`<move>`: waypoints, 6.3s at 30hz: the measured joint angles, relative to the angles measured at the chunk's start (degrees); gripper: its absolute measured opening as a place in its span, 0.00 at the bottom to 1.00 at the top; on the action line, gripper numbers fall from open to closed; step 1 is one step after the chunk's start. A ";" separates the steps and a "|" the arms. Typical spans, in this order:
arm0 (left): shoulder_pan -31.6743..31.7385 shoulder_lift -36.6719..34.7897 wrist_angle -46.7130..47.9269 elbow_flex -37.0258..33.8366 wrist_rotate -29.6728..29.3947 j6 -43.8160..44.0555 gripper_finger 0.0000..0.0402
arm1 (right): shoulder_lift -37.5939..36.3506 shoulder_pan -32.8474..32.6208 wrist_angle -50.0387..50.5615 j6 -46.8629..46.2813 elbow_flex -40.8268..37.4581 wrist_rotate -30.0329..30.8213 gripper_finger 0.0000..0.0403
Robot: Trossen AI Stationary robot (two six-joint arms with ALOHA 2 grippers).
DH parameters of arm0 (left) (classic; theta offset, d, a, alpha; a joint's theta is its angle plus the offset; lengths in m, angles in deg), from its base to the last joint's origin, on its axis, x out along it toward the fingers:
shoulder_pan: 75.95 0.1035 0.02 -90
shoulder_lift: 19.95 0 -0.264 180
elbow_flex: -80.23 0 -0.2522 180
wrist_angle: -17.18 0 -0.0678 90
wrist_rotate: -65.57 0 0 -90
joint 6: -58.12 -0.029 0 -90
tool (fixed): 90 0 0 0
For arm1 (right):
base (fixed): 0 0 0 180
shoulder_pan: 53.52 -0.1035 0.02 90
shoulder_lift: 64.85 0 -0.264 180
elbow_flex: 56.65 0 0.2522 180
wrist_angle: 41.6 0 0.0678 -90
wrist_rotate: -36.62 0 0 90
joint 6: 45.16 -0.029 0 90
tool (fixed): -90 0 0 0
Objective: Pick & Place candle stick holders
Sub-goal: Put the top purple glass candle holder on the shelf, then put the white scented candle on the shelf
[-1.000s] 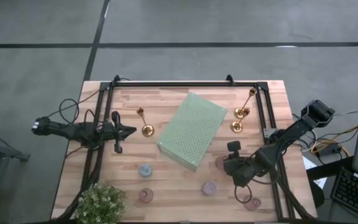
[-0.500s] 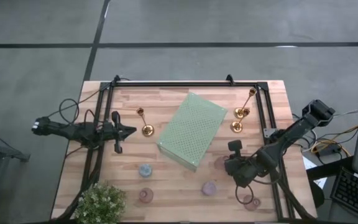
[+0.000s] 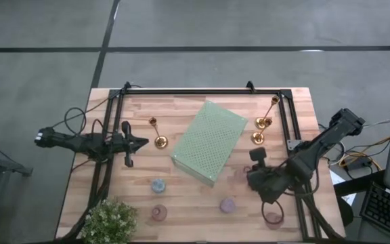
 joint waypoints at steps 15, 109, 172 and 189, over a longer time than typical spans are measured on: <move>-0.01 0.00 0.00 0.00 0.02 0.00 0.07 | 0.31 3.57 2.32 13.76 10.37 5.05 0.05; -0.01 0.02 0.00 0.01 0.01 0.00 0.07 | 26.98 56.50 2.22 44.28 39.91 -20.13 0.36; -0.01 0.02 -0.02 0.00 0.00 0.00 0.07 | 5.09 5.77 4.49 -5.98 0.52 -20.93 0.68; 0.01 0.00 -0.04 0.00 0.00 0.02 0.07 | 2.19 4.70 -10.88 -14.26 -20.13 -21.72 0.90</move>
